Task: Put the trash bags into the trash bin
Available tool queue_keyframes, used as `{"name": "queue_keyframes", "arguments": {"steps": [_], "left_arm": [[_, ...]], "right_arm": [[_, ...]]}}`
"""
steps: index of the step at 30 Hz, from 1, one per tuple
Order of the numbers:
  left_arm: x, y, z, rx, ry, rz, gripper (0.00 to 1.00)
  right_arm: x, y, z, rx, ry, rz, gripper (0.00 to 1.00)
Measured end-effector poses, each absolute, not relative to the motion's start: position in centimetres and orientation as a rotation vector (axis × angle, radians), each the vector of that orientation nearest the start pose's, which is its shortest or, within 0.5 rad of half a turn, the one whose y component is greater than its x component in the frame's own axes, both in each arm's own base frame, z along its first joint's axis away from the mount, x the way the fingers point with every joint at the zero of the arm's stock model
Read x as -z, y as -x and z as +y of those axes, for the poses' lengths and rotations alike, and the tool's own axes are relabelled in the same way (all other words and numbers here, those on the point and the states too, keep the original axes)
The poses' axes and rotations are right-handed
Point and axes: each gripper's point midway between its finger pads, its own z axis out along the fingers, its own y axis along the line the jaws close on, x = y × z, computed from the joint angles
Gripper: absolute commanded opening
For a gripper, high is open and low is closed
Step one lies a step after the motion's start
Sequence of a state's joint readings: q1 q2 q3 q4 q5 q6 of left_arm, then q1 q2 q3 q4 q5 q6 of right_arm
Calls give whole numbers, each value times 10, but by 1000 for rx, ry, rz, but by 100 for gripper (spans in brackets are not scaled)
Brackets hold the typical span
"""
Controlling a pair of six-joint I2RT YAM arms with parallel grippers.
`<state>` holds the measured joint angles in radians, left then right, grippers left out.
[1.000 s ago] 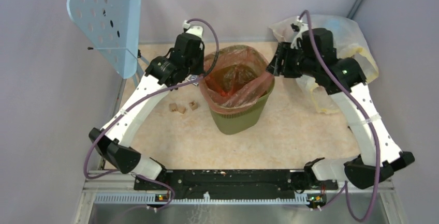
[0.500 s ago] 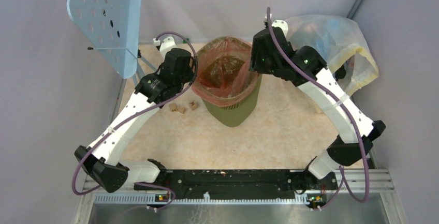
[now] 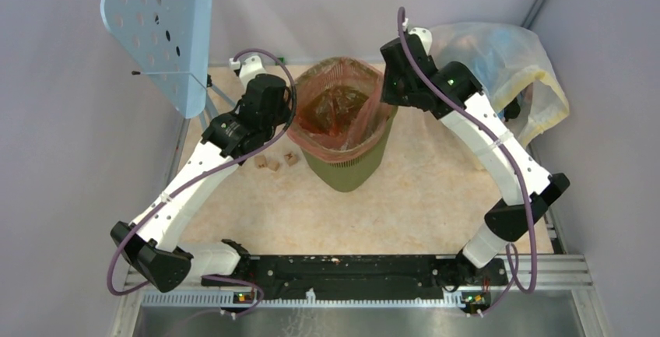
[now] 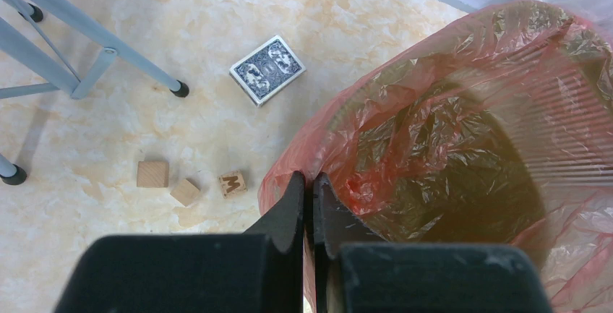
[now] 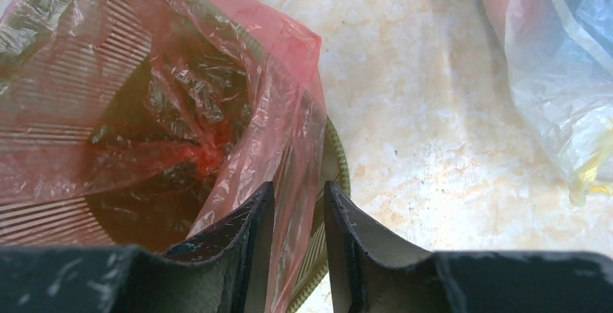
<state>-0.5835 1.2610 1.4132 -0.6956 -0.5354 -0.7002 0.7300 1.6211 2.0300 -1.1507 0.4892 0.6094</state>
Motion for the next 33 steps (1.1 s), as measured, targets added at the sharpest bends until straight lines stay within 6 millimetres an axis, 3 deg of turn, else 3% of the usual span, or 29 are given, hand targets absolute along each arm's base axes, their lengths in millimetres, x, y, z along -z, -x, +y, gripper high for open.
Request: {"name": "queue_keyframes", "arguments": {"steps": [5, 9, 10, 19, 30, 31, 33], "left_arm": [[-311, -338, -143, 237, 424, 1992, 0], [-312, -338, -143, 234, 418, 1990, 0], [-312, -338, -143, 233, 416, 1990, 0], [-312, -339, -140, 211, 408, 1987, 0], [-313, -342, -139, 189, 398, 1977, 0], [-312, -343, -139, 188, 399, 1976, 0], [-313, -343, -139, 187, 396, 1976, 0]], "right_arm": [[-338, -331, 217, -195, -101, 2233, 25], [-334, -331, 220, -217, -92, 2248, 1], [-331, -331, 220, -222, -94, 2256, 0], [-316, -333, 207, -214, -123, 2298, 0], [-345, -323, 179, -274, -183, 2216, 0], [-346, -322, 176, -274, -186, 2213, 4], [-343, -320, 169, -272, -193, 2214, 23]]}}
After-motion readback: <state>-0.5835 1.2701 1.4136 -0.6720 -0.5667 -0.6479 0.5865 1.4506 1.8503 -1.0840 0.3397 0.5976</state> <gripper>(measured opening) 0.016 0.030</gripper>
